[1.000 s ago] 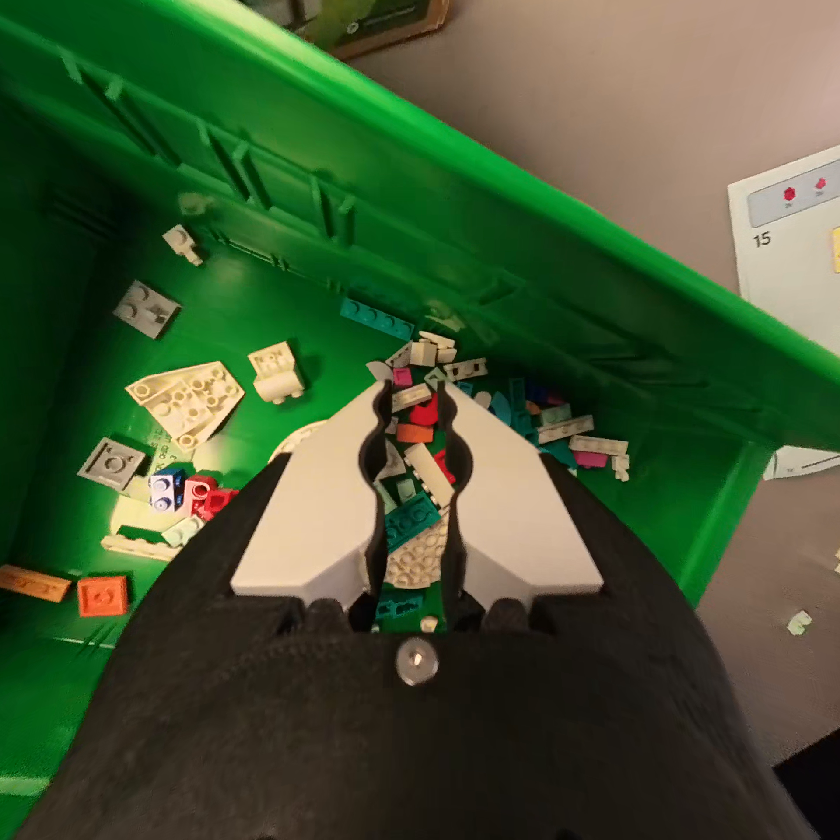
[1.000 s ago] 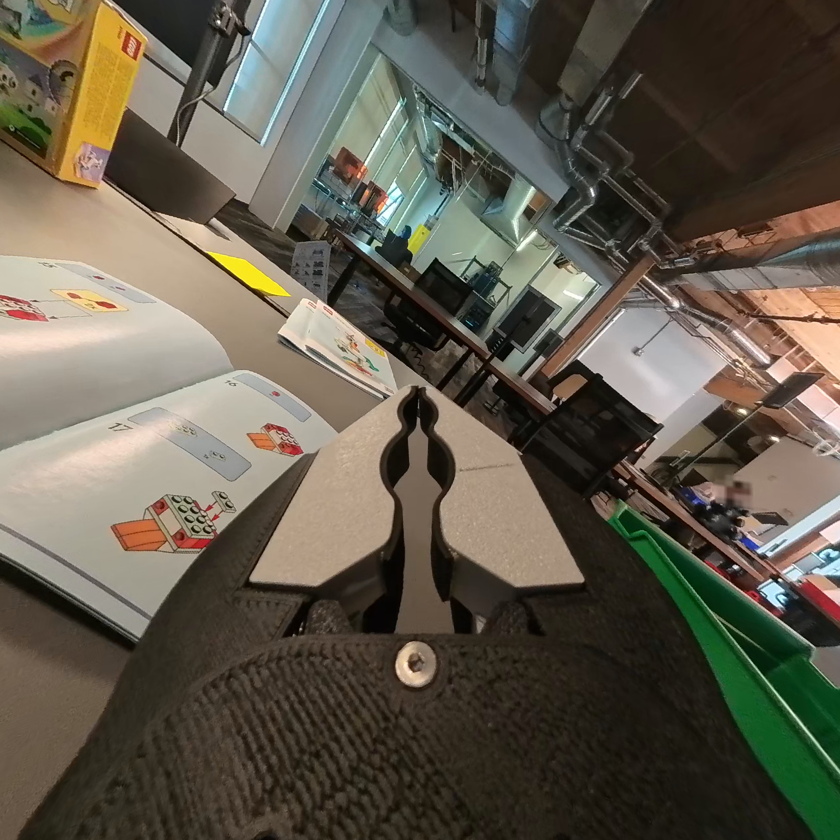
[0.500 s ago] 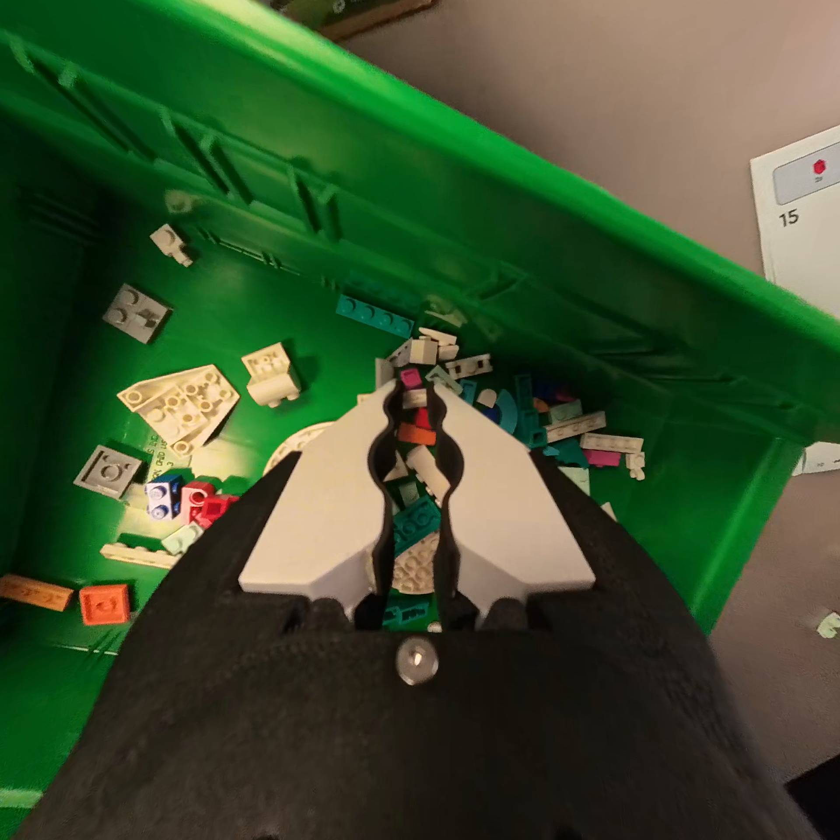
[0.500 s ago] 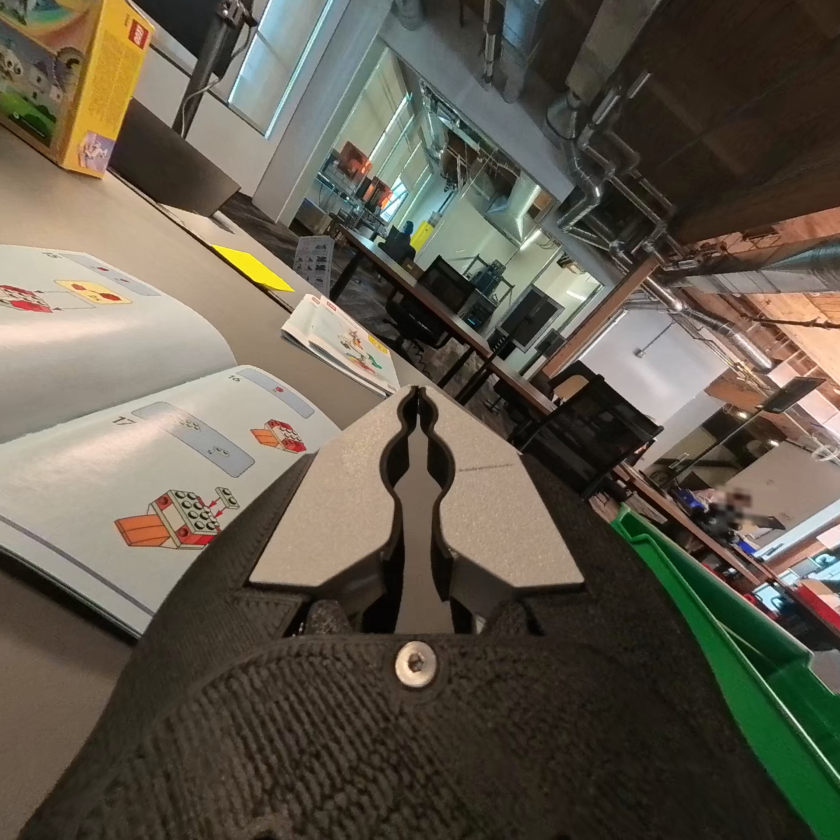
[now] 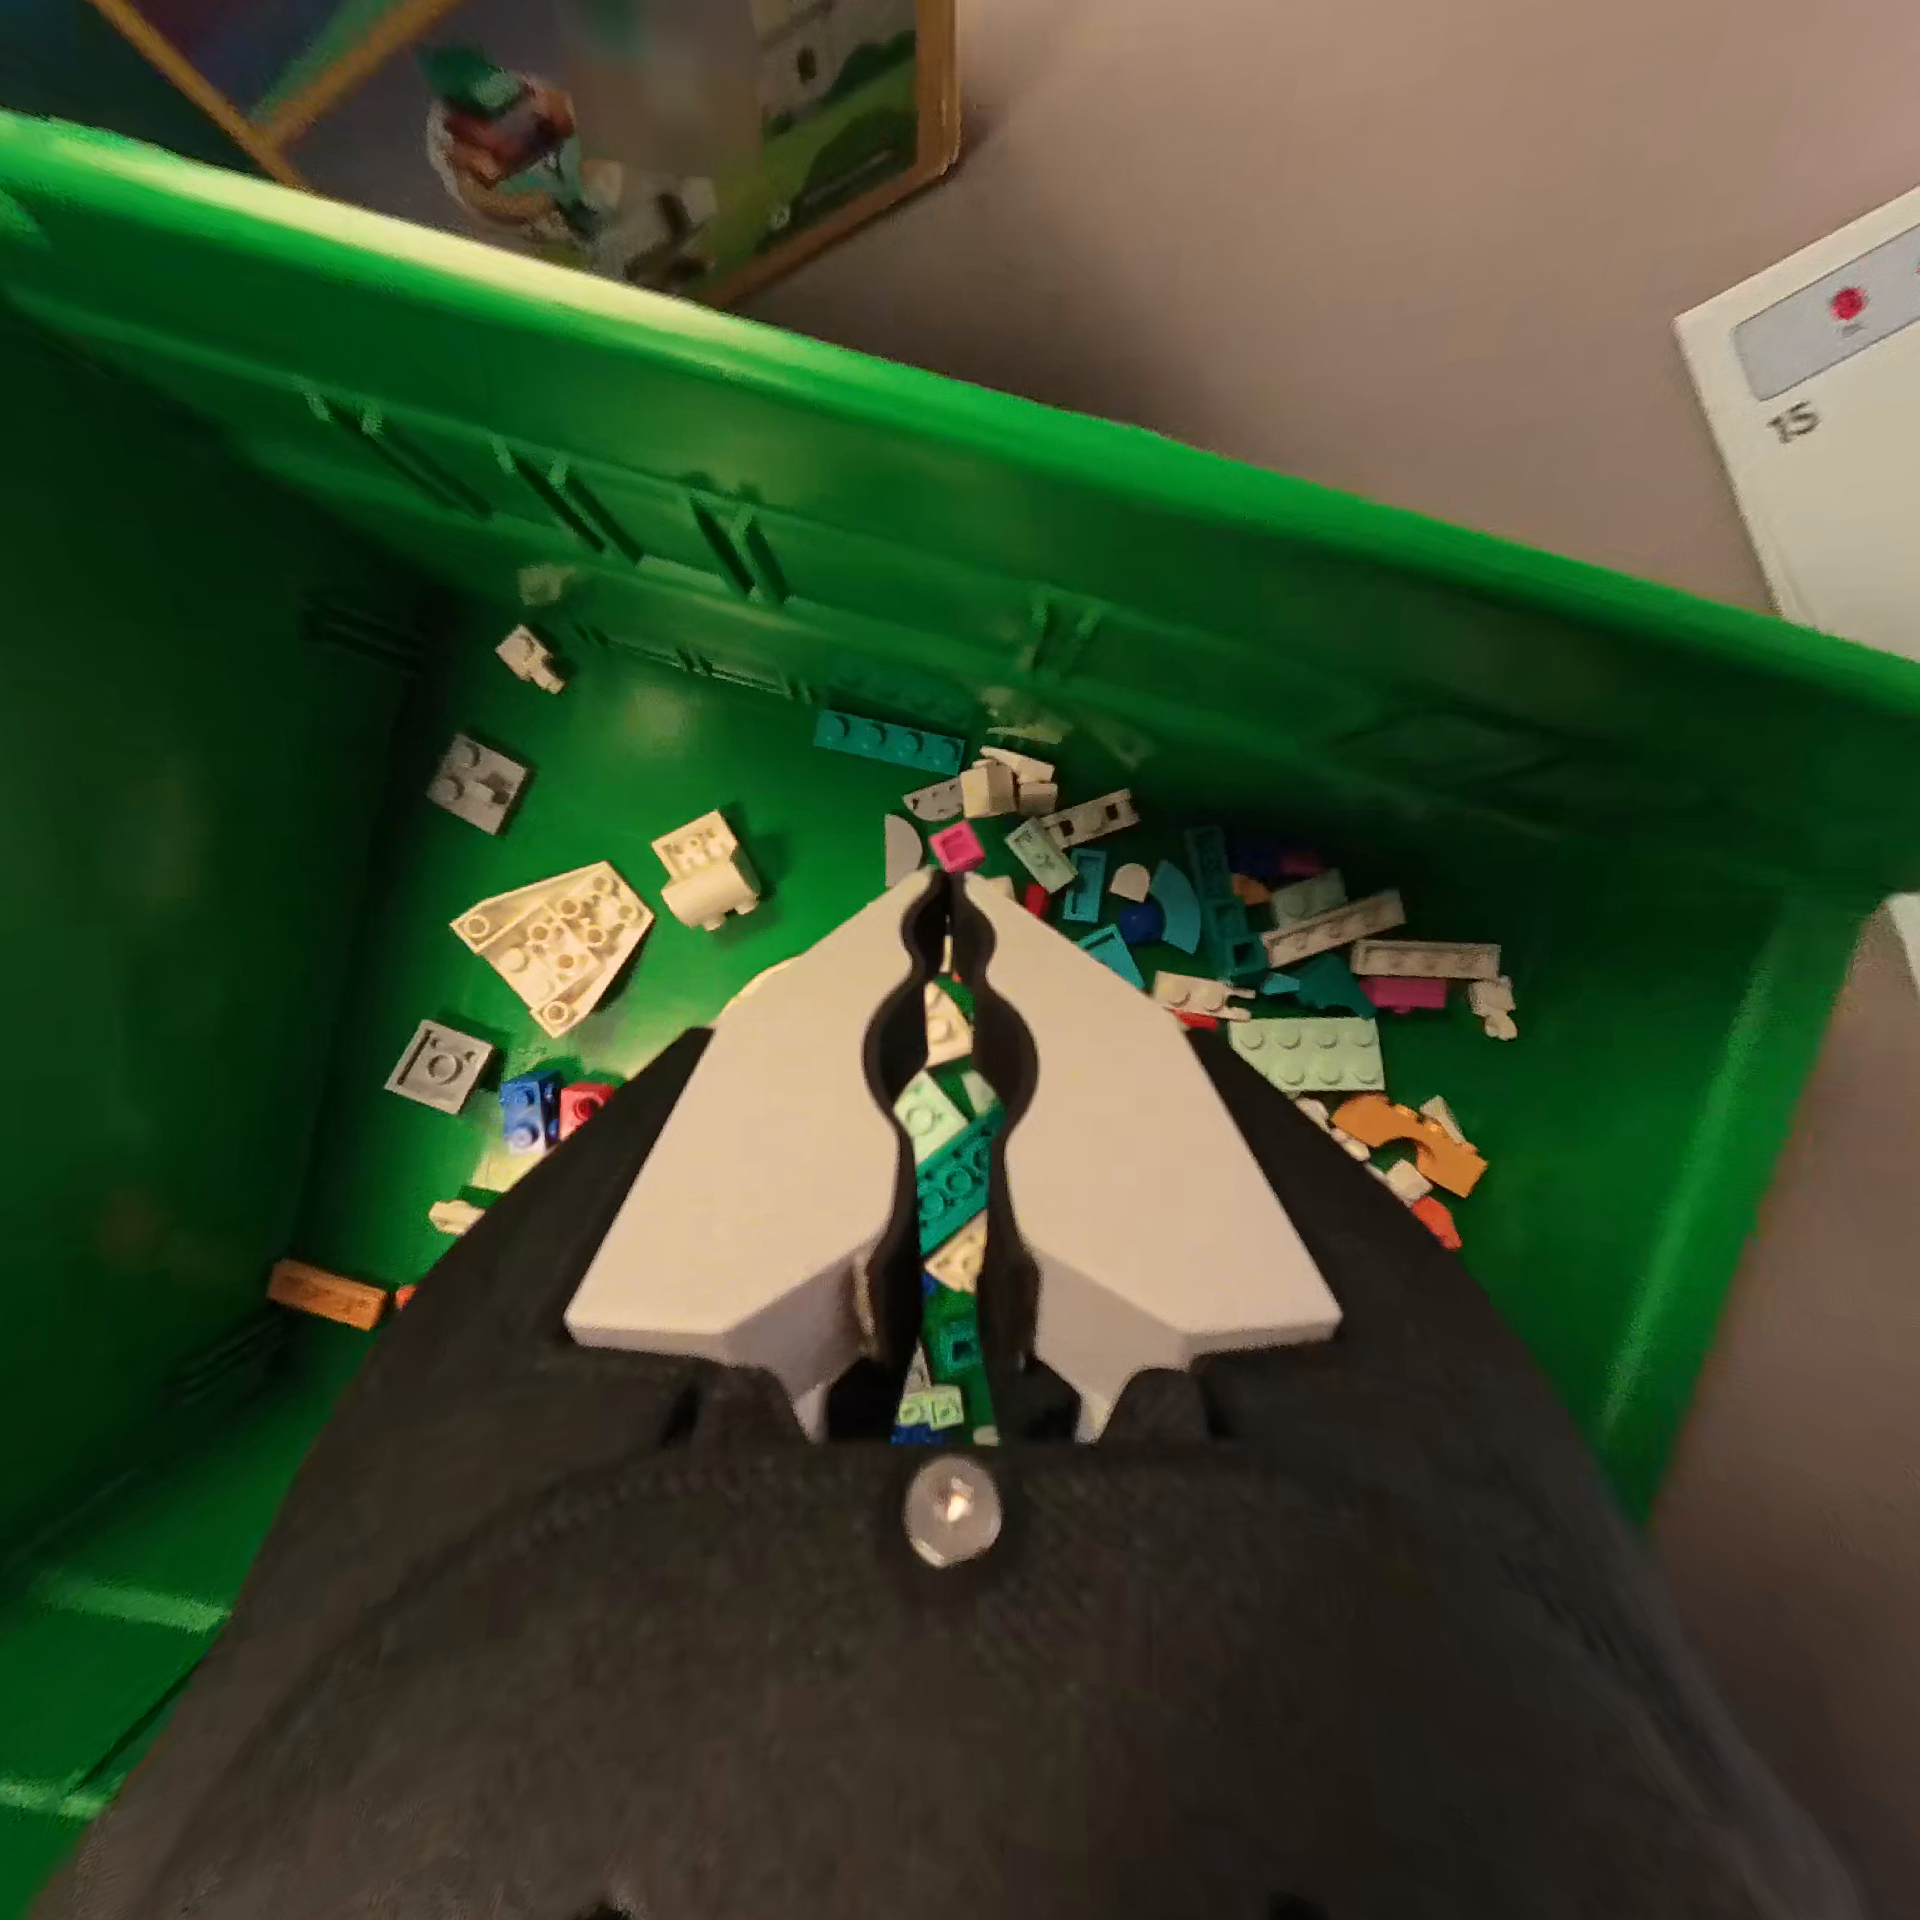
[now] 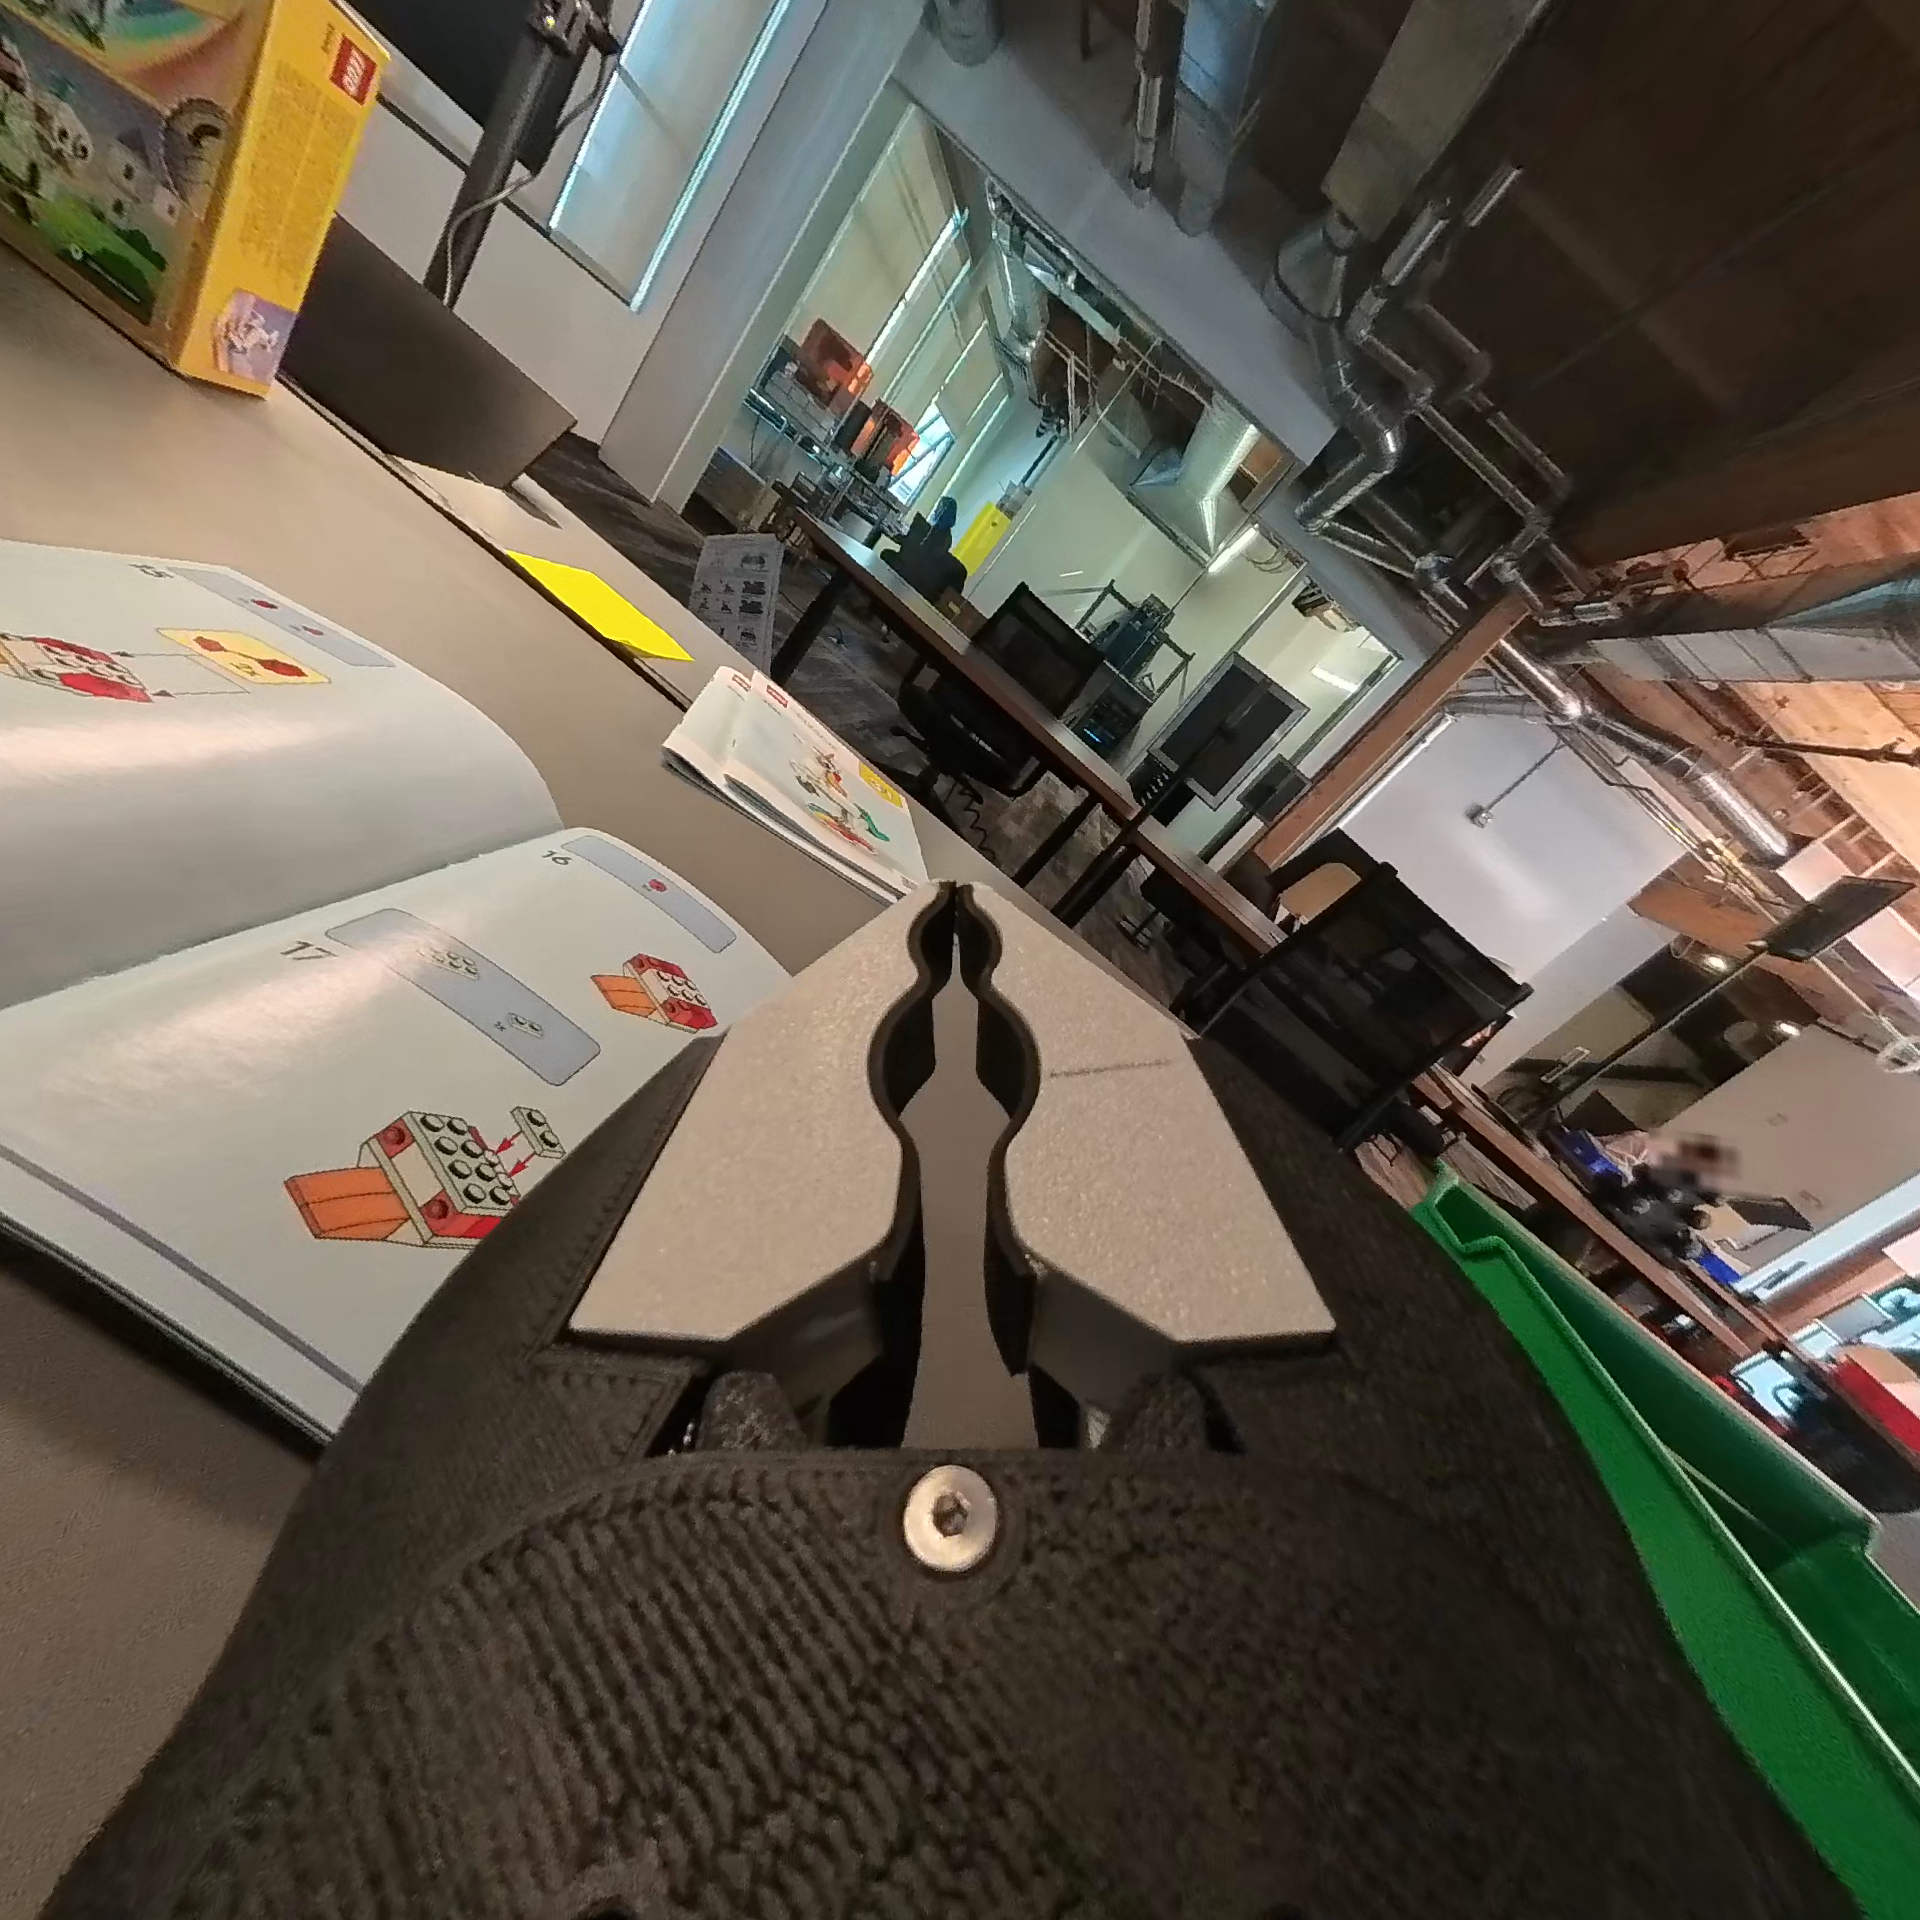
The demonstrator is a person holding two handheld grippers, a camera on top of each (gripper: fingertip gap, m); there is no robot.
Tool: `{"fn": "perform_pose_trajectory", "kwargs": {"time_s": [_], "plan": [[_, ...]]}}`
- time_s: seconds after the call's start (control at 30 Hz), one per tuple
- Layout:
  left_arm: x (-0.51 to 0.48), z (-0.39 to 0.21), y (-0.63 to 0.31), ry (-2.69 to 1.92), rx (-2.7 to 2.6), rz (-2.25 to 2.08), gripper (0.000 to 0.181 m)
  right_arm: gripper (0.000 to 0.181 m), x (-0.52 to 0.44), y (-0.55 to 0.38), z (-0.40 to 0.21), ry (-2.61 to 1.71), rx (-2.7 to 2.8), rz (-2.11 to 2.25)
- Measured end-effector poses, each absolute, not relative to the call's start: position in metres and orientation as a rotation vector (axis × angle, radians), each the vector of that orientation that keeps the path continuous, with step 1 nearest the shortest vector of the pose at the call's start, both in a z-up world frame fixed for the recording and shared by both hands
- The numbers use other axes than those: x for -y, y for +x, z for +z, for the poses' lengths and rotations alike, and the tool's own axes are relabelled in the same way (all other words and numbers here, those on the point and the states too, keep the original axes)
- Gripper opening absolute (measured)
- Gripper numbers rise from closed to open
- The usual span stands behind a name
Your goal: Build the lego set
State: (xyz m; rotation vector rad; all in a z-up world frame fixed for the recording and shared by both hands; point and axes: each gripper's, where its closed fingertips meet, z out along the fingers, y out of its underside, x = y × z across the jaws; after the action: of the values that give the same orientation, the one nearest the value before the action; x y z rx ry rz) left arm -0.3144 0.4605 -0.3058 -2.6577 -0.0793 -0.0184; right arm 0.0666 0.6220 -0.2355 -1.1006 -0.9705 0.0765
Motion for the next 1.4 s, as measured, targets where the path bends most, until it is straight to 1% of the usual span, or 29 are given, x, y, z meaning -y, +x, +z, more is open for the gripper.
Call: {"fn": "perform_pose_trajectory", "kwargs": {"time_s": [0.03, 0.13, 0.23, 0.37, 0.47, 0.57, 0.7, 0.83, 1.07, 1.1, 1.23, 1.3, 1.4], "plan": [[-0.46, -0.304, -0.314, -2.65, 0.077, -0.029, 0.0, 0.0, -0.622, 0.066, -0.235, -1.099, 0.972, 0.075], [-0.458, -0.297, -0.31, -2.63, 0.034, -0.056, 0.0, 0.0, -0.621, 0.066, -0.236, -1.1, 0.978, 0.074], [-0.459, -0.272, -0.291, -2.53, -0.021, -0.115, 0.0, 0.0, -0.622, 0.067, -0.236, -1.1, 0.972, 0.078], [-0.448, -0.229, -0.231, -2.345, -0.132, -0.234, 0.0, 0.0, -0.621, 0.066, -0.235, -1.097, 0.971, 0.085], [-0.431, -0.212, -0.171, -2.265, -0.256, -0.313, 0.0, 0.0, -0.619, 0.064, -0.234, -1.085, 0.981, 0.088], [-0.416, -0.219, -0.116, -2.253, -0.392, -0.361, 0.0, 0.0, -0.617, 0.063, -0.235, -1.078, 0.991, 0.086], [-0.407, -0.263, -0.065, -2.323, -0.567, -0.366, 0.0, 0.0, -0.617, 0.063, -0.236, -1.079, 0.995, 0.087], [-0.405, -0.308, -0.054, -2.41, -0.678, -0.276, 0.0, 0.0, -0.617, 0.063, -0.236, -1.081, 0.995, 0.091], [-0.402, -0.322, -0.057, -2.449, -0.632, -0.312, 0.0, 0.0, -0.617, 0.062, -0.236, -1.077, 1.001, 0.091], [-0.402, -0.32, -0.058, -2.441, -0.618, -0.315, 0.007, 0.0, -0.616, 0.062, -0.236, -1.076, 1.004, 0.091], [-0.394, -0.29, -0.061, -2.354, -0.57, -0.34, 0.015, 0.0, -0.614, 0.061, -0.237, -1.068, 1.015, 0.091], [-0.393, -0.261, -0.078, -2.28, -0.527, -0.265, 0.02, 0.0, -0.611, 0.059, -0.237, -1.059, 1.024, 0.095], [-0.394, -0.21, -0.126, -2.158, -0.396, -0.115, 0.021, 0.0, -0.608, 0.057, -0.237, -1.046, 1.038, 0.102]]}}
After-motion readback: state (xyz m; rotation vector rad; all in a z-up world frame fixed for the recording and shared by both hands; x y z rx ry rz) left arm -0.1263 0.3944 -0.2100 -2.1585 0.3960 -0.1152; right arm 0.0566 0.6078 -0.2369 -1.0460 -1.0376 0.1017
